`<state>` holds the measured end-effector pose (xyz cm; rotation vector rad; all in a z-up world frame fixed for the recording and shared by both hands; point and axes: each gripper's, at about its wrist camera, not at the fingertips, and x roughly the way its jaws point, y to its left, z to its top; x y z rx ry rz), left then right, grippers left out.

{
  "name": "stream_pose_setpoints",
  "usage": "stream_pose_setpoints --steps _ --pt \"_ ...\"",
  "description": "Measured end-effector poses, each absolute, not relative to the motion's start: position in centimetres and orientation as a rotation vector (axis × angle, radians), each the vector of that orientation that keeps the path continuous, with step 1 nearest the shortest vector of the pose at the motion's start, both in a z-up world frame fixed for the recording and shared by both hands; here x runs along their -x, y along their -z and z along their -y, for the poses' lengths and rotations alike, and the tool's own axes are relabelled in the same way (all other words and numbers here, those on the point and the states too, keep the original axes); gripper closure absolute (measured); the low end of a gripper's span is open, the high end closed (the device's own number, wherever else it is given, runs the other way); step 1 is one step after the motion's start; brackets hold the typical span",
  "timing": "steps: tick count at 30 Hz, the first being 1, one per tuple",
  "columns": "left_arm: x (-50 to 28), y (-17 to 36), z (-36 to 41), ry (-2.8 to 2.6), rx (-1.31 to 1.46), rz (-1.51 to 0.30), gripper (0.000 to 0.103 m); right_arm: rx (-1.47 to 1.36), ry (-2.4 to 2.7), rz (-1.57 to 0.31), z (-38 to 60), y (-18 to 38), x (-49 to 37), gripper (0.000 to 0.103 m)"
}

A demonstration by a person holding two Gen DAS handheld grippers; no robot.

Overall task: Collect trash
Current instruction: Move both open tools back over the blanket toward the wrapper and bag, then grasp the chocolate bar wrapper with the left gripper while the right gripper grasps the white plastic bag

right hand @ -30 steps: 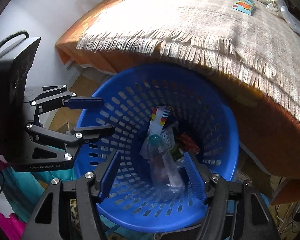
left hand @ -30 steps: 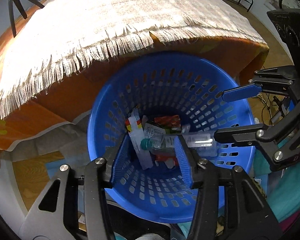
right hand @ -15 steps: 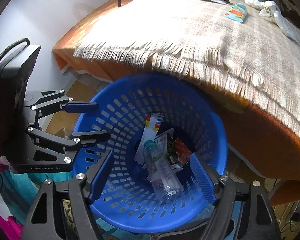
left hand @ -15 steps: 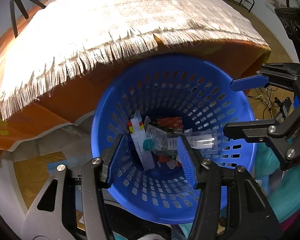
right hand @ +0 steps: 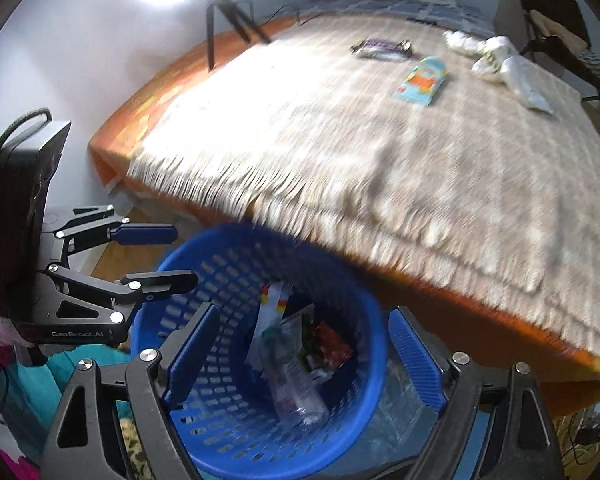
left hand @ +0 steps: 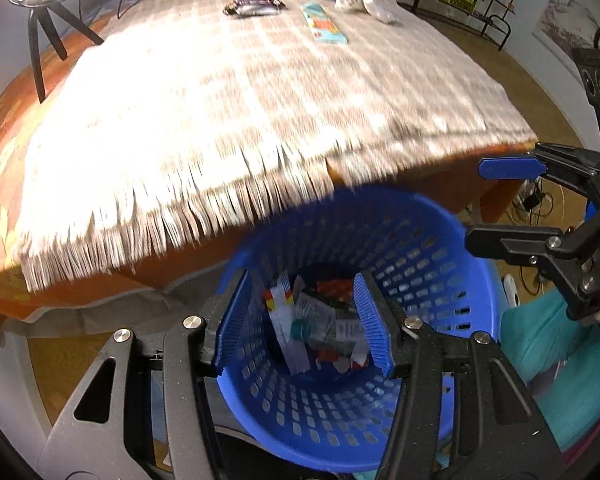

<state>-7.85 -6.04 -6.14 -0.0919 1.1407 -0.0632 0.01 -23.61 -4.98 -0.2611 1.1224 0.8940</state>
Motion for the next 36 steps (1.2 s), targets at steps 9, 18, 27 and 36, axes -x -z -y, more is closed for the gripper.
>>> stream_pose_setpoints --steps 9,18,27,36 --pt "4.0 3.3 4.5 0.047 0.113 -1.077 0.048 0.193 -0.814 -1.036 24.9 2.0 -5.0 0.007" --pt "-0.1 1.4 3.5 0.03 0.137 -1.019 0.048 0.151 -0.732 -0.965 25.3 -0.5 -9.5 0.004" --pt "-3.4 -0.1 3.0 0.021 0.15 -0.981 0.048 0.191 -0.675 -0.922 25.2 -1.9 -12.2 0.004" --pt "-7.7 -0.5 1.9 0.012 0.127 -0.969 0.048 0.179 -0.661 -0.917 24.4 -2.9 -16.5 0.004"
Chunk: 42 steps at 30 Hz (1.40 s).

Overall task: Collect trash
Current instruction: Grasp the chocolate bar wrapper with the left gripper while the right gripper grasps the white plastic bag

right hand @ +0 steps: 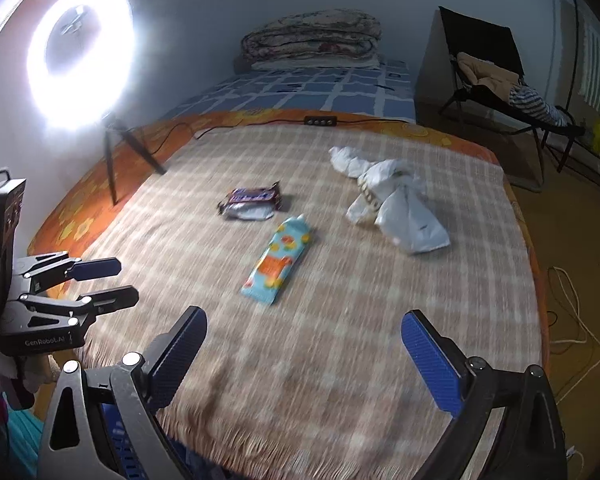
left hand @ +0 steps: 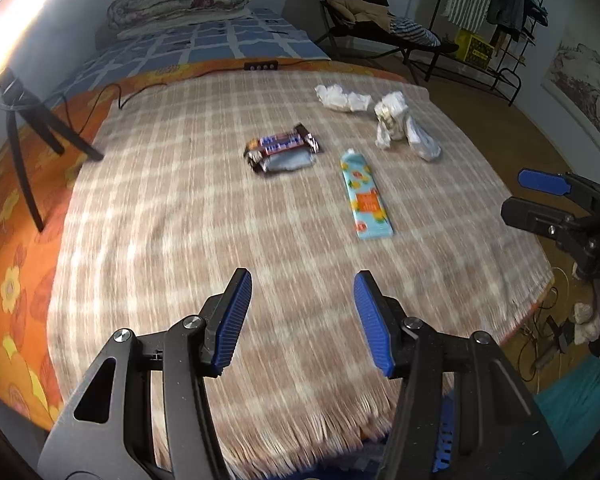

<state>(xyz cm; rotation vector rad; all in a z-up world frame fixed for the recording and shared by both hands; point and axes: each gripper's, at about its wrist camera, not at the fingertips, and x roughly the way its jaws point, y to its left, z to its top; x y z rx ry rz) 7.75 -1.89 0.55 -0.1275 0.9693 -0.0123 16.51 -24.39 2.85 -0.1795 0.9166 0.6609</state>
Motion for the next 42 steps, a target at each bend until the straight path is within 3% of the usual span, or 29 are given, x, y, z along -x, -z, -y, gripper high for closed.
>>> stream_pose_setpoints --steps 11,14,38,39,42 --pt "-14.5 0.3 -0.7 0.009 0.148 -0.974 0.047 0.151 -0.586 -0.913 22.8 -2.3 -23.0 0.003" --pt "-16.0 0.7 -0.8 0.007 0.124 -0.969 0.036 0.153 -0.554 -0.919 22.2 -1.6 -24.9 0.003" --pt "-25.2 5.5 -0.6 0.014 0.088 -0.996 0.036 0.255 -0.43 -0.945 18.2 4.1 -33.5 0.0" --pt "-25.2 5.5 -0.4 0.017 0.081 -0.993 0.037 0.262 -0.429 -0.944 18.1 4.2 -33.5 0.0" --pt "-25.4 5.8 0.0 0.014 0.055 -0.995 0.058 0.273 -0.432 -0.942 17.9 4.6 -33.7 0.0"
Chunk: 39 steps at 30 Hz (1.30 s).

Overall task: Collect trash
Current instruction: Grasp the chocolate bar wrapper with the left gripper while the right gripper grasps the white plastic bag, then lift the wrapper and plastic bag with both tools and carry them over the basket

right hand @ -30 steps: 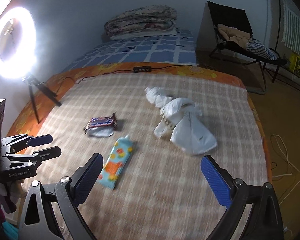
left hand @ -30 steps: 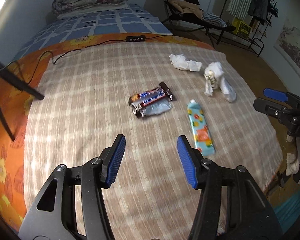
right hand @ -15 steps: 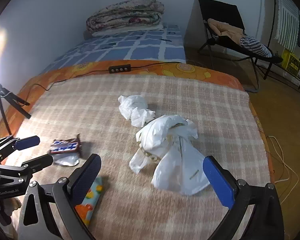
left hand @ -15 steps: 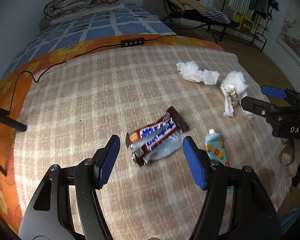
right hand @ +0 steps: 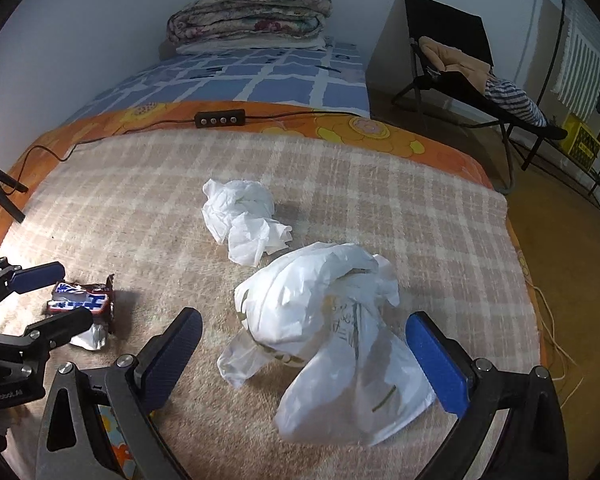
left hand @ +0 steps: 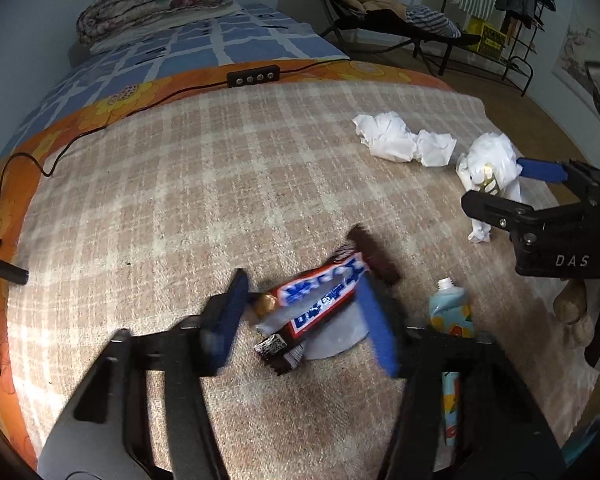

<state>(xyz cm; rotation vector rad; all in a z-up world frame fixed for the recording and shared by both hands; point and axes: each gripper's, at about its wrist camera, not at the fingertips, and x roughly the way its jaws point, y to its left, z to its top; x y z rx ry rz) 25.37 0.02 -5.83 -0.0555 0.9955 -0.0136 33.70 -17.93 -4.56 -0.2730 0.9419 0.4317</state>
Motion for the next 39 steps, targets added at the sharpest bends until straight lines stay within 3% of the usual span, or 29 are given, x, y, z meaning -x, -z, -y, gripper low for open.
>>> stream_pose_setpoints --steps 2,4,8,10,15,22,39 --pt "-25.4 6.0 0.0 0.009 0.049 -0.998 0.062 0.28 -0.434 -0.94 17.8 4.7 -33.8 0.0" --pt "-25.4 6.1 0.0 0.007 0.044 -0.995 0.073 0.287 -0.437 -0.942 17.7 4.9 -33.9 0.001" --pt "-25.2 6.0 -0.1 0.004 0.042 -0.993 0.076 0.287 -0.451 -0.948 17.7 5.1 -34.0 0.011" --pt "-25.1 6.1 -0.1 -0.006 0.038 -0.993 0.092 0.287 -0.453 -0.956 17.6 5.2 -34.1 0.018" --pt "-24.5 5.7 -0.3 -0.008 0.032 -0.98 0.094 0.265 -0.468 -0.969 18.2 5.2 -34.2 0.043" --pt "-23.7 4.4 -0.4 -0.018 0.029 -0.96 0.096 0.226 -0.499 -0.968 19.1 4.5 -33.6 0.061" --pt "-19.0 -0.2 0.5 -0.018 -0.007 -0.912 0.096 0.214 -0.575 -0.904 20.8 -0.3 -28.1 0.064"
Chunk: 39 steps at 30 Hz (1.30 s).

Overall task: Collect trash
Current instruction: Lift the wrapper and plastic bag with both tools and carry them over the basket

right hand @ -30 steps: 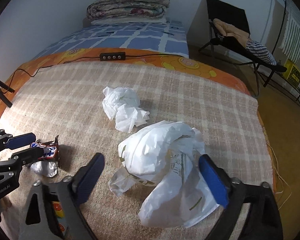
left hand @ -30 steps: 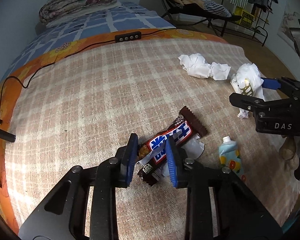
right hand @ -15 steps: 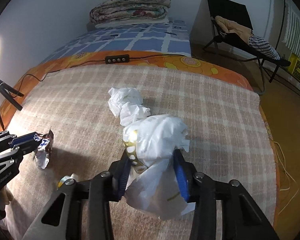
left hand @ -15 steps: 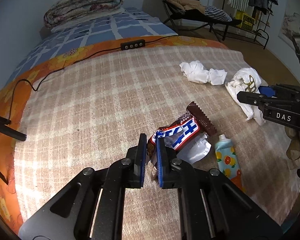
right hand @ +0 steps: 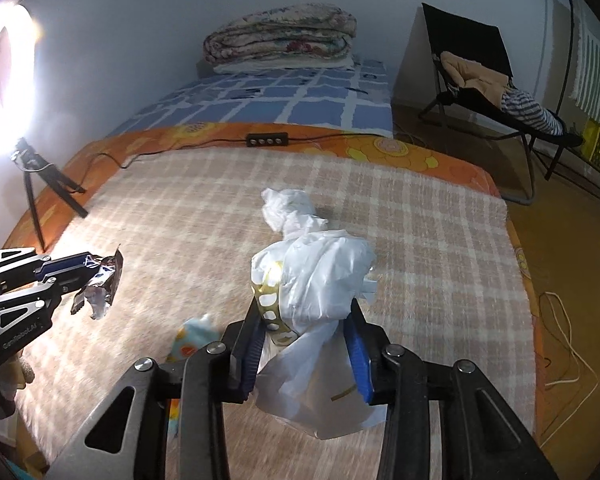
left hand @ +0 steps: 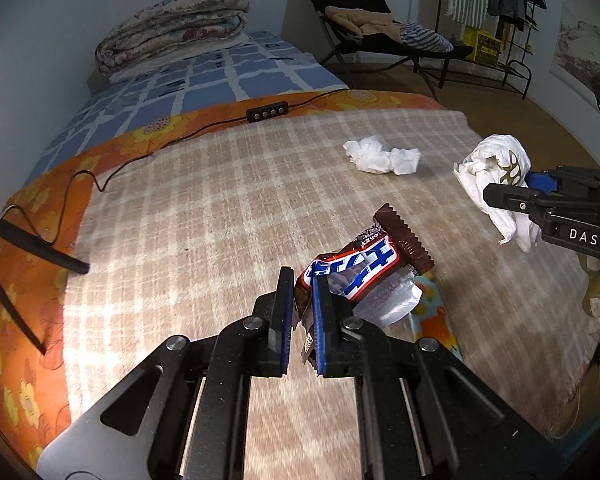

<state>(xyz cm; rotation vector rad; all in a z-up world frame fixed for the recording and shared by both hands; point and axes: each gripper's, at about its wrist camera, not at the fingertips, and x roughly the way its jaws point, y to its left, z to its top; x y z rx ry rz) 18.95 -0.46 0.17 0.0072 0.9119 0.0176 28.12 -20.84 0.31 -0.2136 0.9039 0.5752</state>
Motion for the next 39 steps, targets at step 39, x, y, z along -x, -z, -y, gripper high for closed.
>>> stream_pose_setpoints --steps 39 --pt "4.2 -2.8 4.5 0.04 -0.029 -0.931 0.096 0.341 -0.923 -0.853 22.1 -3.8 -1.7 0.064"
